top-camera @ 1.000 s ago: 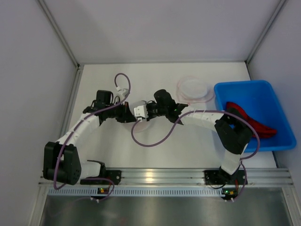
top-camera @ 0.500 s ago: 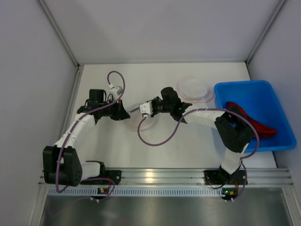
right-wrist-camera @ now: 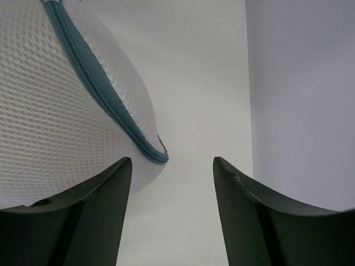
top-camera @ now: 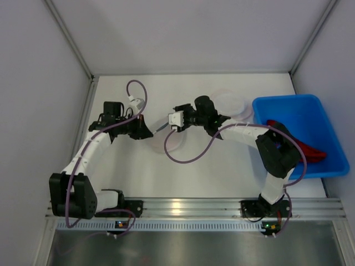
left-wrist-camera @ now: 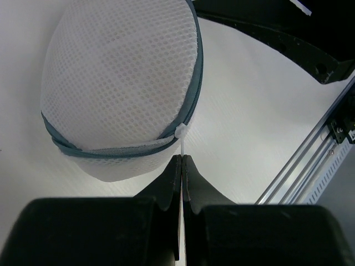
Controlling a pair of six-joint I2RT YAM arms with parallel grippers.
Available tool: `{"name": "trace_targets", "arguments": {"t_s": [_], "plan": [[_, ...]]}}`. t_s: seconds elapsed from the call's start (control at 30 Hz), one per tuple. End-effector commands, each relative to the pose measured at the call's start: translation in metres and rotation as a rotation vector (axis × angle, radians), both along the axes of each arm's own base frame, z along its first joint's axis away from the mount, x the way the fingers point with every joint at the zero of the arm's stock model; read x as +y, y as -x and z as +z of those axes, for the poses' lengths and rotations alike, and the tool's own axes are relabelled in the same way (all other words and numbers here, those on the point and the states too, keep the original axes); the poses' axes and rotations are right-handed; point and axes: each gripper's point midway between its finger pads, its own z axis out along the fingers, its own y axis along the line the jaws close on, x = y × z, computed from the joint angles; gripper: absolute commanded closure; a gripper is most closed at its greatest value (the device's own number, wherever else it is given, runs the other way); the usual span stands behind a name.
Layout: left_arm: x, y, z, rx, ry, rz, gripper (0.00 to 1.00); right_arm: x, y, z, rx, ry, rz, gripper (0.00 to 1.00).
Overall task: Place the bra in the laundry bag and zip it closed
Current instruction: Zip the zipper on the laundry bag.
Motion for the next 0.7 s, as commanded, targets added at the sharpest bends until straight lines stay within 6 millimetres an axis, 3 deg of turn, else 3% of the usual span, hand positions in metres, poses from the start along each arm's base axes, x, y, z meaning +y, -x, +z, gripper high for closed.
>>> {"name": "trace_targets", "arguments": {"t_s": [0.0, 0.17, 0.33, 0.53, 0.63, 0.67], "plan": [[-0.004, -0.002, 0.008, -0.021, 0.009, -0.022, 1.0, 0.006, 0.031, 0.03, 0.014, -0.047, 0.082, 0.38], [-0.01, 0.002, 0.003, -0.011, 0.002, -0.047, 1.0, 0.02, 0.055, 0.044, 0.063, -0.072, 0.163, 0.35], [-0.014, 0.003, 0.004, -0.036, -0.013, -0.069, 1.0, 0.041, 0.072, 0.029, 0.122, -0.037, 0.238, 0.36], [-0.014, 0.006, 0.005, -0.043, -0.015, -0.074, 1.0, 0.06, 0.078, 0.017, 0.134, -0.015, 0.279, 0.41], [-0.013, 0.005, 0.003, -0.039, -0.023, -0.063, 1.0, 0.065, 0.077, 0.013, 0.119, 0.004, 0.278, 0.59], [-0.012, 0.005, 0.003, -0.038, -0.027, -0.056, 1.0, 0.065, 0.077, 0.011, 0.115, 0.011, 0.276, 0.74]]}}
